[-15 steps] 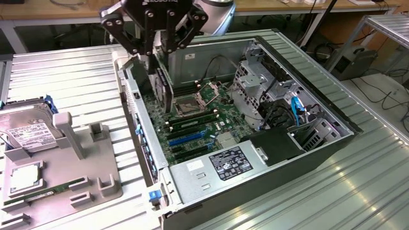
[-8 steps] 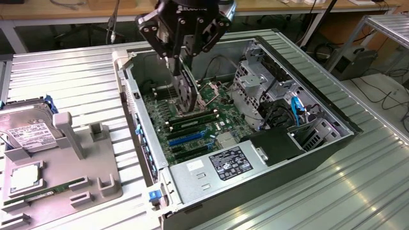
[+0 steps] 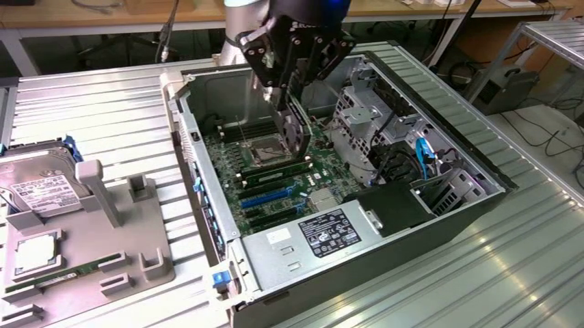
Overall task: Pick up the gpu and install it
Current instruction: 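Pick up the gpu and move the gpu toward the slot, then insert the gpu into the slot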
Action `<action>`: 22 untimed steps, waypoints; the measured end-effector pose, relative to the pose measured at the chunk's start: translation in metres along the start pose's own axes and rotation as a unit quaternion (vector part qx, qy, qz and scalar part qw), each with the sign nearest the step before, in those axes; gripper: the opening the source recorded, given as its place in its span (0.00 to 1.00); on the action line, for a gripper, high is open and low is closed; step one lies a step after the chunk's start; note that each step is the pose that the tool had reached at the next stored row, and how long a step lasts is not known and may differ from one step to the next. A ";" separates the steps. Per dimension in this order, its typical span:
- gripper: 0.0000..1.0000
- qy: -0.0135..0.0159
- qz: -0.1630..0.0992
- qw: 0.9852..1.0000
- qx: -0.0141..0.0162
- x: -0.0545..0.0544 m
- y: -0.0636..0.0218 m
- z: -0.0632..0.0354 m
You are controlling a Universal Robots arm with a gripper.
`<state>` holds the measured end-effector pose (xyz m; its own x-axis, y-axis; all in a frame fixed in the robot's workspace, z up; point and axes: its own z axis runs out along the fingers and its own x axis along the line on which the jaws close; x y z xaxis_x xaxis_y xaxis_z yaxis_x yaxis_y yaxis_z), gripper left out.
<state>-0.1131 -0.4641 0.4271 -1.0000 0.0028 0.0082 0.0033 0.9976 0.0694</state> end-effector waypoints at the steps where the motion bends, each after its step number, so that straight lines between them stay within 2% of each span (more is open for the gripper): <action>1: 0.26 0.000 0.000 1.000 0.000 -0.006 0.0012 0.0023; 4: 0.26 0.000 0.000 1.000 0.000 -0.026 0.0057 0.0113; 6: 0.26 0.000 0.000 1.000 0.000 -0.030 0.0071 0.0173; 22: 0.26 0.001 0.000 1.000 0.000 -0.031 0.0072 0.0191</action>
<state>-0.0826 -0.4557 0.4083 -0.9999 0.0026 0.0098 0.0032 0.9976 0.0688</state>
